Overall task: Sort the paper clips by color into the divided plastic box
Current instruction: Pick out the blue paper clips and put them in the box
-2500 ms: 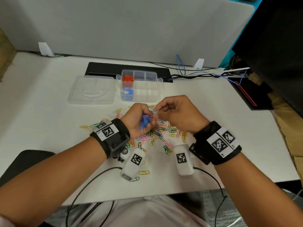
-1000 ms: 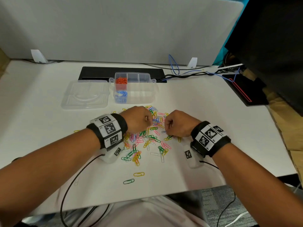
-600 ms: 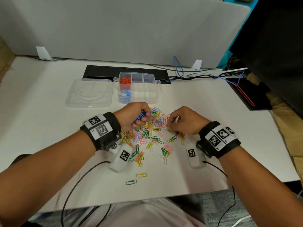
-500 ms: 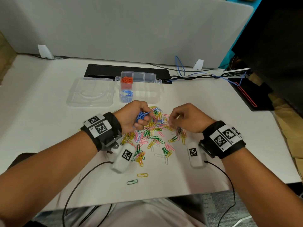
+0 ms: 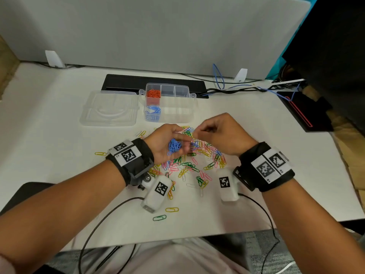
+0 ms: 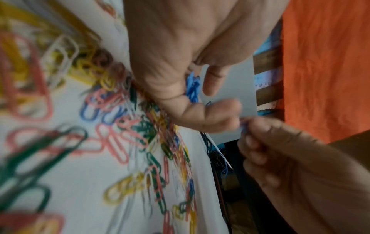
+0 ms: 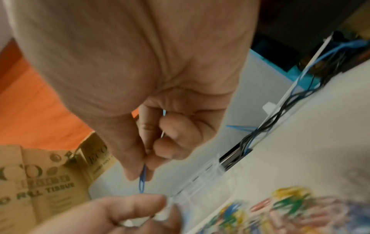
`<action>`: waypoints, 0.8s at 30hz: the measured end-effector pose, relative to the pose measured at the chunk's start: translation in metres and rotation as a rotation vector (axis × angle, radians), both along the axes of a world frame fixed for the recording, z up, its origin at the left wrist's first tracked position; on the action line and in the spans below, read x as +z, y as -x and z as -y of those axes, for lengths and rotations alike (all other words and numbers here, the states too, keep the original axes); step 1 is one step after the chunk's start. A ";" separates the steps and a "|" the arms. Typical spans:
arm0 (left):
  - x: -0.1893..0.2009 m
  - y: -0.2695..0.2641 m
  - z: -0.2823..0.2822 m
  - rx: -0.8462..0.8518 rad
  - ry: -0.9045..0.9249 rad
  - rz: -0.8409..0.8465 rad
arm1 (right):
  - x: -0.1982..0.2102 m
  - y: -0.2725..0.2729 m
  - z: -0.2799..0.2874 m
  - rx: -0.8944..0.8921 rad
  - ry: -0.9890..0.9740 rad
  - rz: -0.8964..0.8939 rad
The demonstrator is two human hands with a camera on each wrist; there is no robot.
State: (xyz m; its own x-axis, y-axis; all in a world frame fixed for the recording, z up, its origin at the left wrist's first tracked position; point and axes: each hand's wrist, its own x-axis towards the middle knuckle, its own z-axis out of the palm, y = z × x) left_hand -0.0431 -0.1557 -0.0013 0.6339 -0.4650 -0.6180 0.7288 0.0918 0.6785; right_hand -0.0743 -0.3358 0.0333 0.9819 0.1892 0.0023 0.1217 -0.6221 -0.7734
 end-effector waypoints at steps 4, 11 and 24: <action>-0.007 0.008 0.007 -0.017 0.038 -0.082 | 0.008 0.000 -0.016 0.013 -0.160 -0.002; 0.004 -0.010 -0.009 0.002 0.065 -0.063 | -0.018 0.000 0.006 -0.111 -0.112 -0.027; 0.041 -0.119 -0.025 0.635 -0.006 0.292 | -0.044 0.016 0.031 -0.151 -0.263 -0.099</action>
